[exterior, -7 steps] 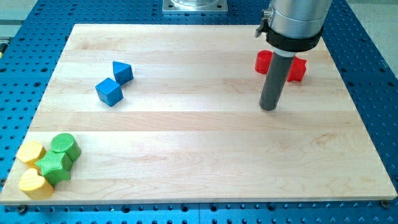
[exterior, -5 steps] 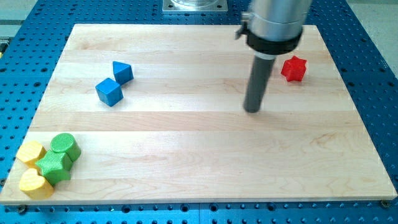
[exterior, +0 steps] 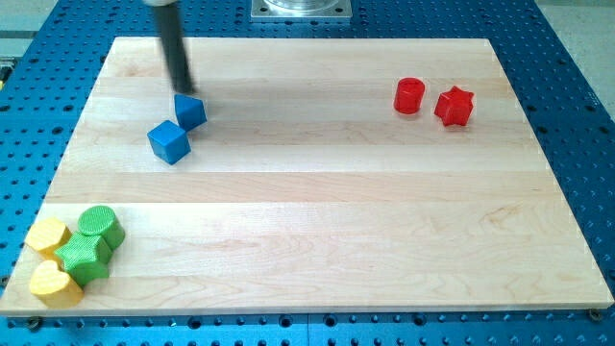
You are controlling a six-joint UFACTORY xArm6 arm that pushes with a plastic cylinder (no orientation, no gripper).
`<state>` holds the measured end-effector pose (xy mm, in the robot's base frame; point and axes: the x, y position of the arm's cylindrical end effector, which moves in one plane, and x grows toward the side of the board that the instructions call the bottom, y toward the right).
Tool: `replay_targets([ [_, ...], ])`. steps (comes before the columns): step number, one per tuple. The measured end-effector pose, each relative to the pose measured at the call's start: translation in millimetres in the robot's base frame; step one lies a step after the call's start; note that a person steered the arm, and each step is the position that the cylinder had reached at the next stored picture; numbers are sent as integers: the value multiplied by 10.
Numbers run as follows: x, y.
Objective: Push the cube towards the bottom middle of the board
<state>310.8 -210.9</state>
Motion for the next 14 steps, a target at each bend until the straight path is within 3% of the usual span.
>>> replay_targets([
  [1,637,-561],
  [2,1051,-344],
  [4,1148,458],
  [5,842,69],
  [8,830,812],
  [11,2083,1239],
  [13,2429,584],
  [14,2465,856],
])
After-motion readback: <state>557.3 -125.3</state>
